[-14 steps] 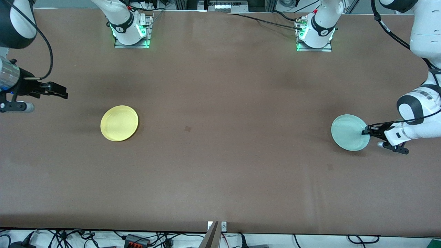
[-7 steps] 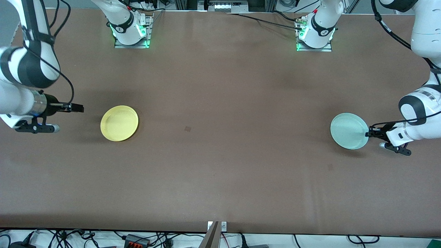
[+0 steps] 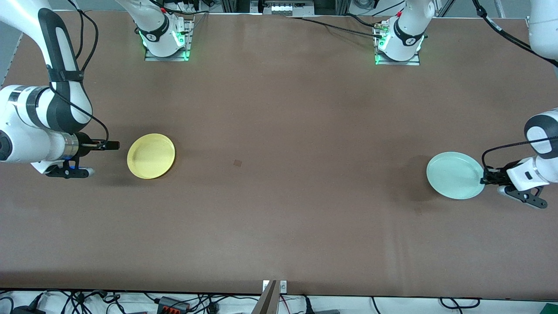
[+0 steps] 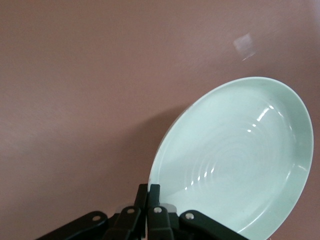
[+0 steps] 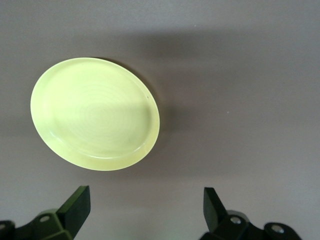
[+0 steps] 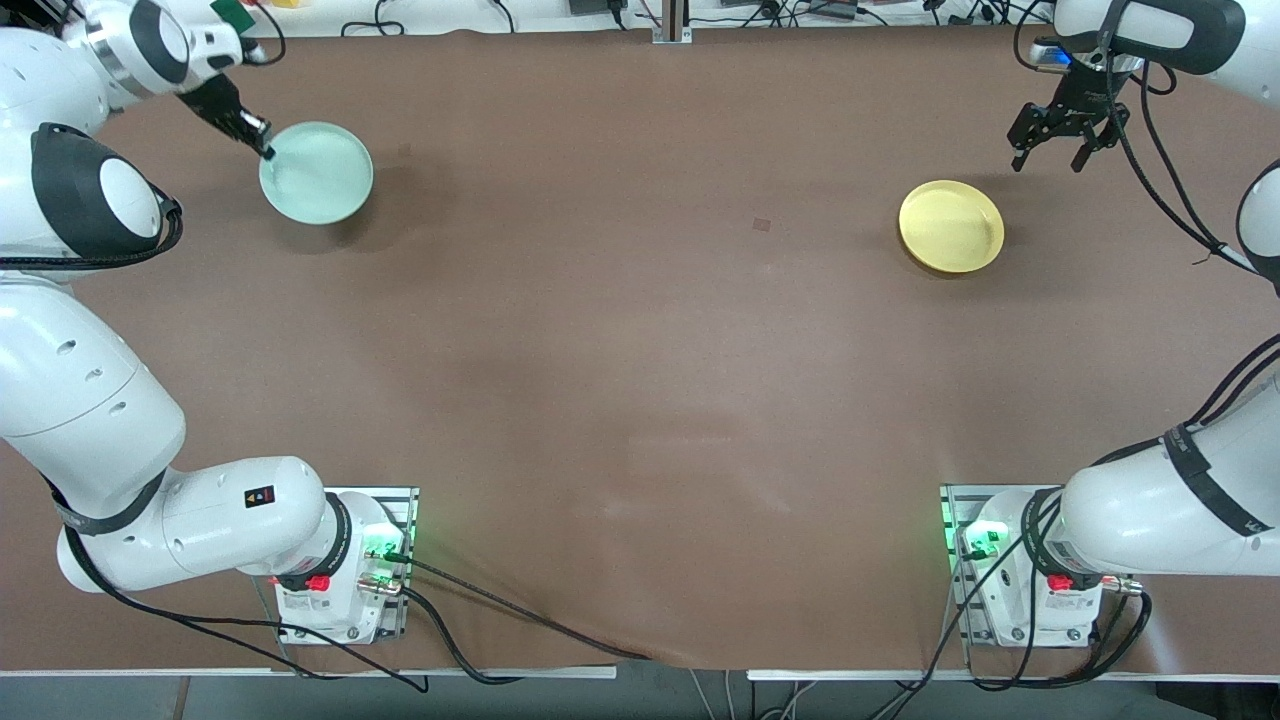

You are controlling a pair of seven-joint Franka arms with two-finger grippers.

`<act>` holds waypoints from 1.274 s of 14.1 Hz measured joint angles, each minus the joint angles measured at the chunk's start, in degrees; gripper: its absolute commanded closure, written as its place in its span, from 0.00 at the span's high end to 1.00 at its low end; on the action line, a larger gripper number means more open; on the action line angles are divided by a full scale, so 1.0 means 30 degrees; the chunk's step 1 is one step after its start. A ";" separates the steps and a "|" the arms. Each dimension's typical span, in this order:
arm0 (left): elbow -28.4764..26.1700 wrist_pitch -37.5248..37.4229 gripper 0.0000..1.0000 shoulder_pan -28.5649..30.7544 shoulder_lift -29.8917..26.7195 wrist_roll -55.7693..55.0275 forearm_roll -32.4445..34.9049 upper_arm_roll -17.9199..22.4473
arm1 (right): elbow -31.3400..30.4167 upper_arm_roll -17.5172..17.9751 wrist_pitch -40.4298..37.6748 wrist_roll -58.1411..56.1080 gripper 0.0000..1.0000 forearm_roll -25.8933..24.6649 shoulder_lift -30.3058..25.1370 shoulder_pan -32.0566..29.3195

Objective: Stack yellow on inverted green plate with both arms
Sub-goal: 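Lift the green plate with the left gripper while the right gripper reaches the yellow plate, then flip the green plate with the left gripper while the right gripper grasps the yellow plate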

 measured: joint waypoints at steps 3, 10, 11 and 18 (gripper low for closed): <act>0.1117 -0.2328 0.01 -0.1034 -0.0859 -0.1480 0.1347 -0.0029 | -0.0019 0.0010 -0.0002 0.0000 1.00 0.0129 0.0100 0.0000; 0.2440 -0.6870 0.01 -0.5474 -0.1797 -0.9623 0.5683 -0.0187 | -0.0514 -0.0003 0.2846 0.0001 1.00 0.0460 0.2429 -0.0153; 0.2444 -0.7436 0.01 -0.6295 -0.1833 -1.1276 0.6000 -0.0200 | -0.0510 -0.0004 0.3288 0.0001 1.00 0.0460 0.2857 -0.0173; 0.2423 -1.0709 0.01 -1.2426 -0.1755 -2.2531 0.9347 -0.0254 | -0.0531 -0.0005 0.3529 0.0016 0.61 0.0463 0.4064 -0.0212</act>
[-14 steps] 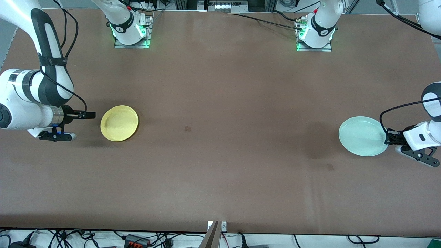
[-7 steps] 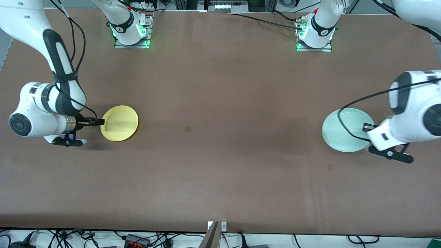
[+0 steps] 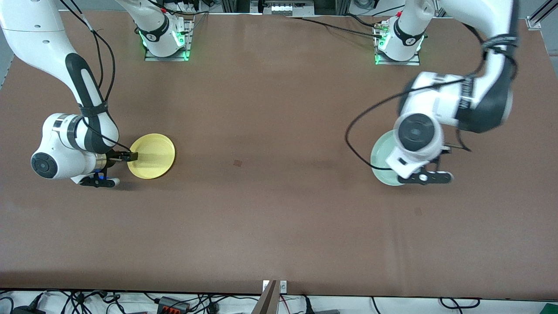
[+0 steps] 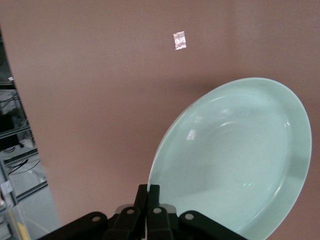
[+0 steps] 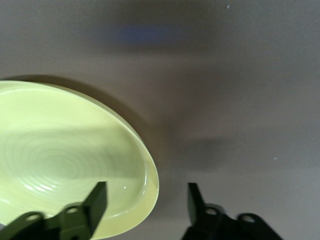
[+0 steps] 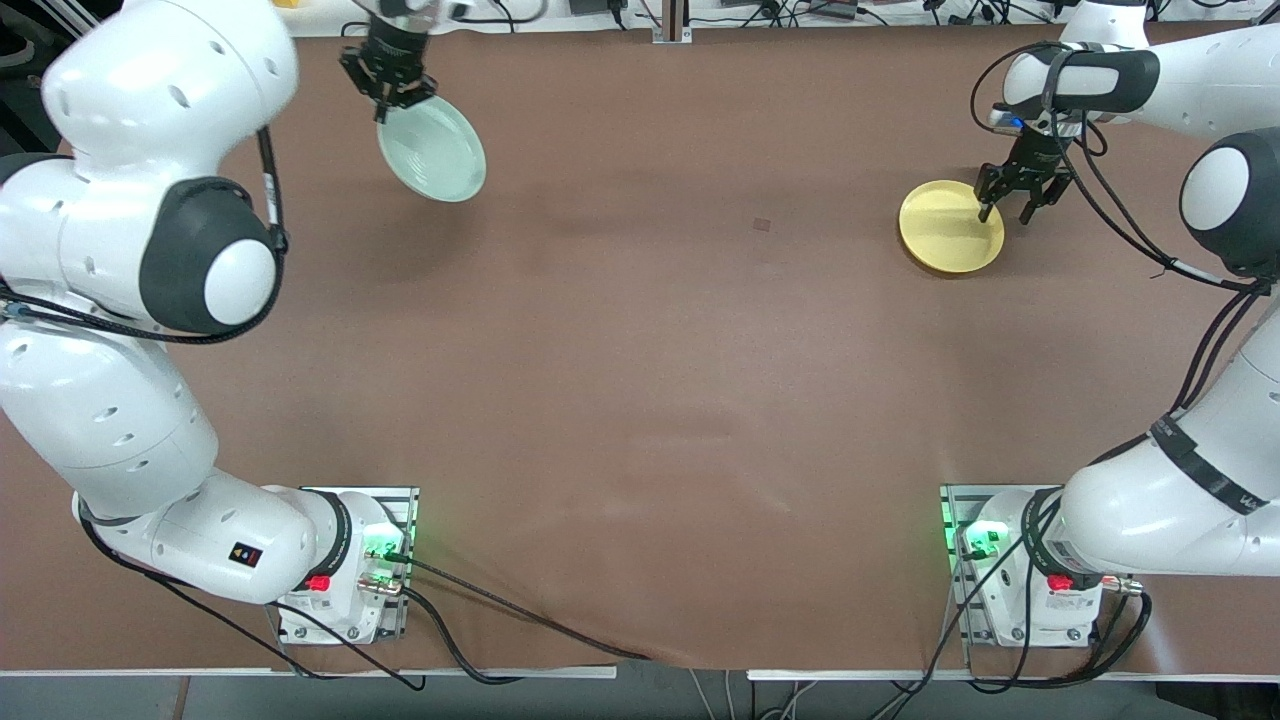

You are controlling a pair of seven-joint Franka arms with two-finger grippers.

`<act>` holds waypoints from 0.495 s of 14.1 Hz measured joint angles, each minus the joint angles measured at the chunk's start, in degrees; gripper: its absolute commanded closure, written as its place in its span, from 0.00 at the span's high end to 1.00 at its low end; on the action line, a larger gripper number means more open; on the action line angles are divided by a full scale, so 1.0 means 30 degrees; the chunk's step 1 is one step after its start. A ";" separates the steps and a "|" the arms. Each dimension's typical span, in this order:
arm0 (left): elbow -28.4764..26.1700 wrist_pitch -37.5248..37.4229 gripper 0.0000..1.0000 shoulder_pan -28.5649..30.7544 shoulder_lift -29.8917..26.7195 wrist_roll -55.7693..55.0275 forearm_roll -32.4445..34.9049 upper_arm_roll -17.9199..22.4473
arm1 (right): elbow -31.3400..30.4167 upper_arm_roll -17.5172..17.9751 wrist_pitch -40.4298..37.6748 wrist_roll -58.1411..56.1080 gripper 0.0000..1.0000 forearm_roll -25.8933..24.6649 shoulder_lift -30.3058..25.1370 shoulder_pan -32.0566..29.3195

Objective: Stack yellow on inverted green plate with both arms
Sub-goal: 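Flip the green plate with the left gripper while the right gripper grasps the yellow plate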

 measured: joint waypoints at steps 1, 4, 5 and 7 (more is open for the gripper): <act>-0.0015 -0.0475 0.01 -0.0900 0.0156 -0.1374 0.0674 -0.0003 | -0.0003 -0.0003 0.0001 -0.0002 0.53 0.0000 0.0134 -0.0041; -0.0041 -0.1104 0.01 -0.3099 0.1004 -0.4386 0.2219 0.0016 | -0.0003 -0.0005 0.0008 -0.0029 0.31 0.0000 0.0434 -0.0214; -0.0049 -0.1268 0.01 -0.3643 0.1349 -0.5250 0.2596 0.0022 | -0.0003 0.0013 0.0007 -0.0031 0.26 0.0001 0.0468 -0.0213; -0.0068 -0.1834 0.01 -0.4627 0.2074 -0.6613 0.3700 0.0034 | -0.0002 0.0051 0.0006 -0.0031 0.10 0.0002 0.0562 -0.0205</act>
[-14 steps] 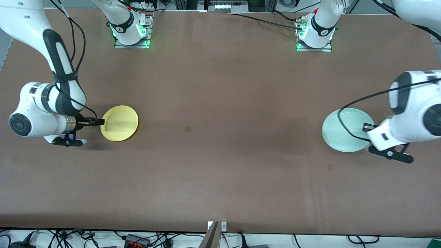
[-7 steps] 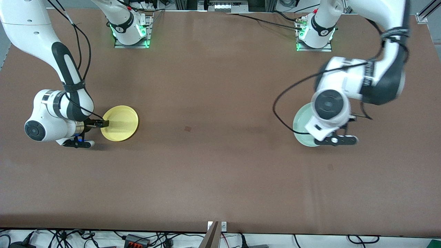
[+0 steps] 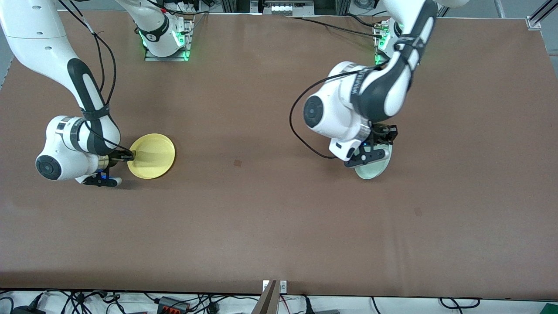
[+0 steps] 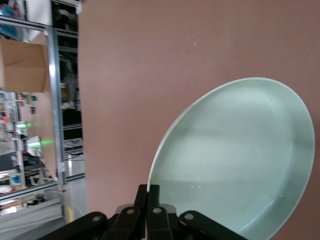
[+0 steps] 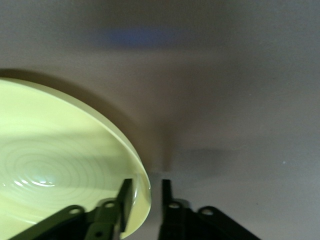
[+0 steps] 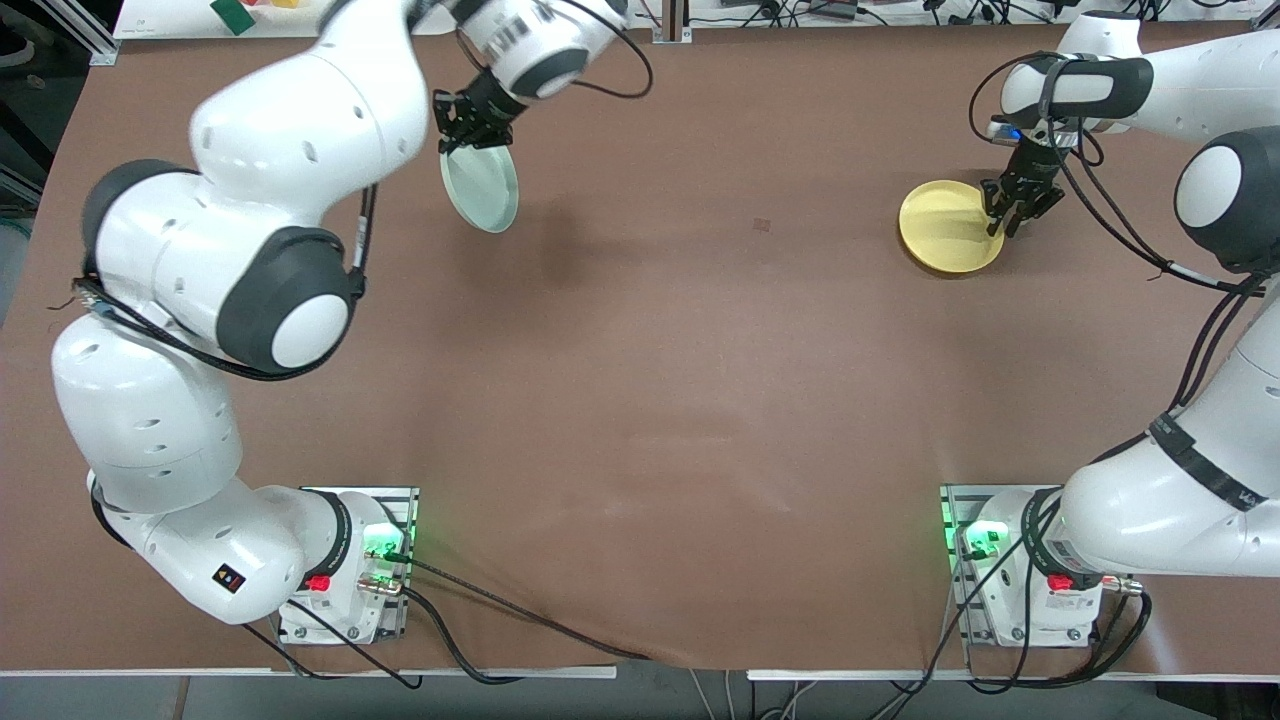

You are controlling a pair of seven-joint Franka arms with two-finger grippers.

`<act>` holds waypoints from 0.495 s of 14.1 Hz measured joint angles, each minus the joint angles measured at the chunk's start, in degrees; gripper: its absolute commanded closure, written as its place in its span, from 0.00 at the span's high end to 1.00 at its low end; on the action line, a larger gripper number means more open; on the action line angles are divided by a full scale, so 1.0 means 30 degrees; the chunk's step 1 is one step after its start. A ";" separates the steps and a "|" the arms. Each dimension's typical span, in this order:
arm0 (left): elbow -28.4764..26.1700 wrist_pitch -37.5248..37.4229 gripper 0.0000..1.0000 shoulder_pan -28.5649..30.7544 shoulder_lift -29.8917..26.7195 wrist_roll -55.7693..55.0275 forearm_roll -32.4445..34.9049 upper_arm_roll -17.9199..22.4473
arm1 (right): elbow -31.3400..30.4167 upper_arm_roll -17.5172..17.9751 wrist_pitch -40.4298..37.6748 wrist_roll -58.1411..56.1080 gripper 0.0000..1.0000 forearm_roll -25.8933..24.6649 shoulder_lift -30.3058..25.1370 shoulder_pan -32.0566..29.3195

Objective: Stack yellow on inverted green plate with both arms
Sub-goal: 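Flip the green plate with the left gripper while the right gripper grasps the yellow plate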

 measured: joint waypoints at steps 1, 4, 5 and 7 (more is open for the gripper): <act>-0.0006 -0.0142 0.01 -0.0501 0.0387 -0.0696 0.0374 0.0009 | 0.0000 0.0001 0.0000 0.0000 0.01 0.0000 0.0044 -0.0002; -0.0015 -0.0570 0.01 -0.1812 0.1548 -0.2797 0.0600 0.0031 | 0.0081 0.0027 -0.0173 -0.0039 0.00 0.0107 -0.0081 -0.0001; -0.0014 -0.0620 0.01 -0.2112 0.1843 -0.3302 0.0614 0.0043 | 0.0152 0.0047 -0.0171 -0.0075 0.00 0.0108 -0.0101 -0.0001; -0.0010 -0.0647 0.01 -0.2497 0.2195 -0.3844 0.0627 0.0057 | 0.0341 0.0109 -0.0165 -0.0181 0.00 0.0107 -0.0102 0.0014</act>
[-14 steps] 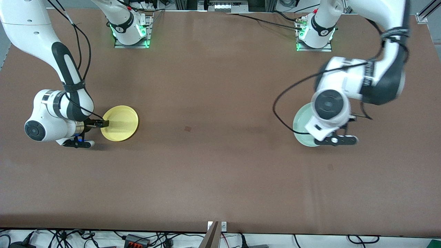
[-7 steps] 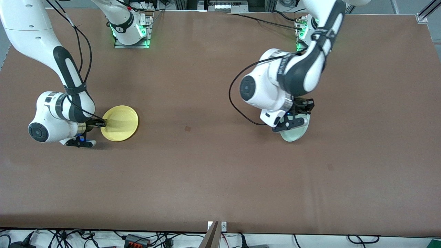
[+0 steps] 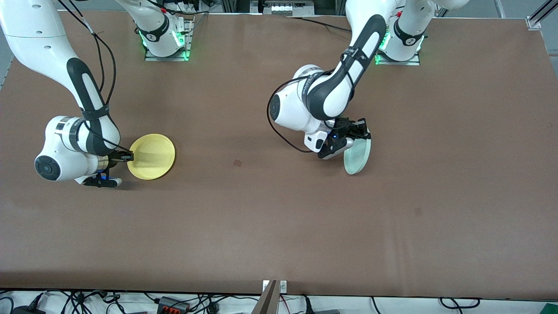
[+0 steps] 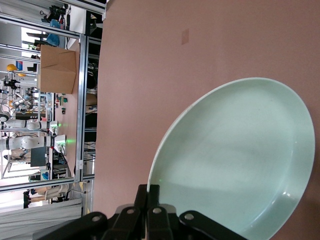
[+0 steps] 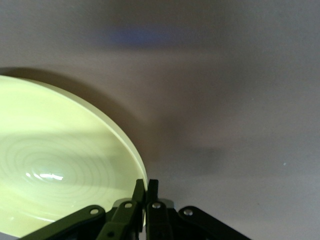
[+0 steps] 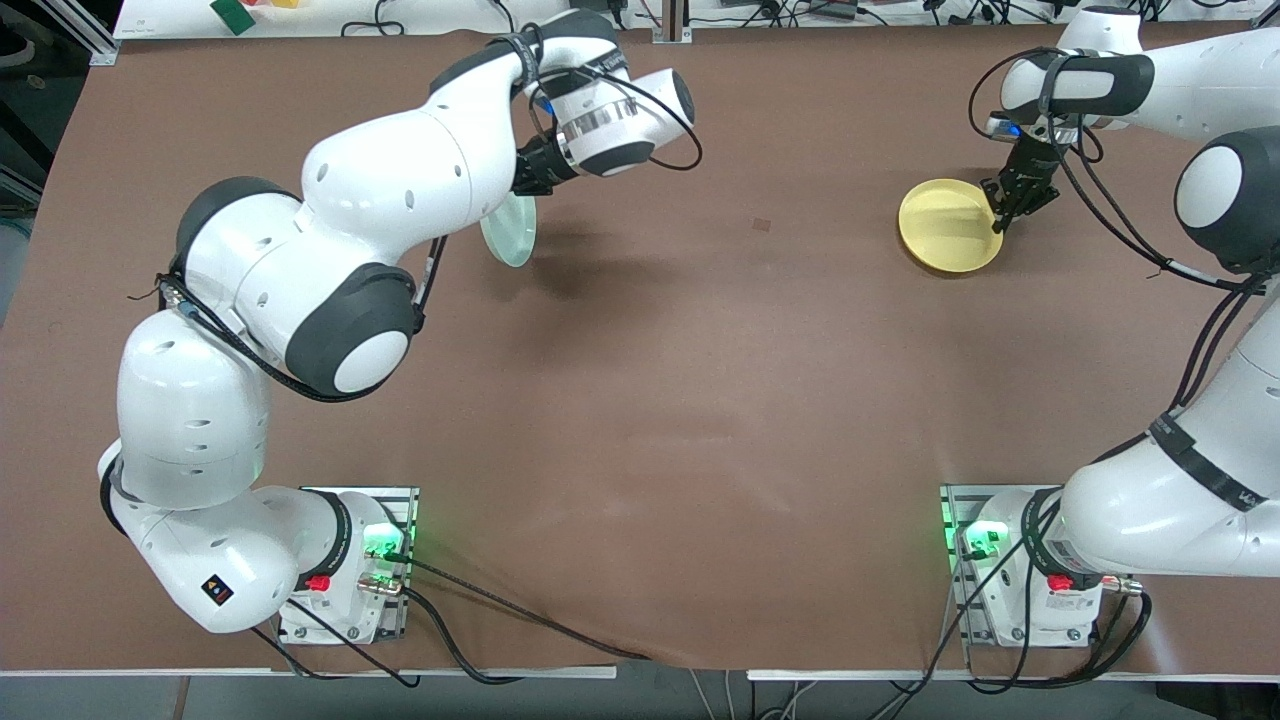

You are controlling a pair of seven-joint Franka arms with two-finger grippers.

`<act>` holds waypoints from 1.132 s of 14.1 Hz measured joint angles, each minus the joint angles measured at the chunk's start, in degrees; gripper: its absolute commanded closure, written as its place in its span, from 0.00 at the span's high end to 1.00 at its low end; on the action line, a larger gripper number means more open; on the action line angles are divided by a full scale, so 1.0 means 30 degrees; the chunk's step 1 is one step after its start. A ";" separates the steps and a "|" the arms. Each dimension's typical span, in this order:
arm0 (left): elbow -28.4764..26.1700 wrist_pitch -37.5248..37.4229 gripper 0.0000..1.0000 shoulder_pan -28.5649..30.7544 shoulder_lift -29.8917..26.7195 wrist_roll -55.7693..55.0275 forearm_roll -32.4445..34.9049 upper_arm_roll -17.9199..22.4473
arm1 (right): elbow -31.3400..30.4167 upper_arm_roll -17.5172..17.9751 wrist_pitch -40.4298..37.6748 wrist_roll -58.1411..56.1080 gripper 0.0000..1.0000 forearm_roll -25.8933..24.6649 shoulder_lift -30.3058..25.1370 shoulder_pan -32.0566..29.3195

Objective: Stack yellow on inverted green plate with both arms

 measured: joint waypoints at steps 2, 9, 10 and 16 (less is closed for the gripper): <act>0.0003 -0.0010 0.01 -0.0124 0.0103 -0.0241 0.0007 0.0011 | 0.0300 0.0060 -0.0054 -0.0029 0.00 0.0000 -0.0179 0.0041; 0.1035 -0.0016 0.01 -0.0555 0.0096 -0.0260 0.0020 0.0017 | 0.0714 0.0069 -0.1829 -0.0850 0.00 -0.0001 -0.2554 0.0057; 0.1033 -0.0016 0.01 -0.0793 0.0111 -0.0261 0.0020 0.0012 | 0.0719 0.0072 -0.1830 -0.0897 0.00 -0.0001 -0.2643 0.0064; 0.0993 -0.0279 0.01 -0.1808 0.1178 -0.1494 0.0083 0.0046 | 0.0744 0.0494 -0.1832 -0.0922 0.00 0.0000 -0.2663 0.0136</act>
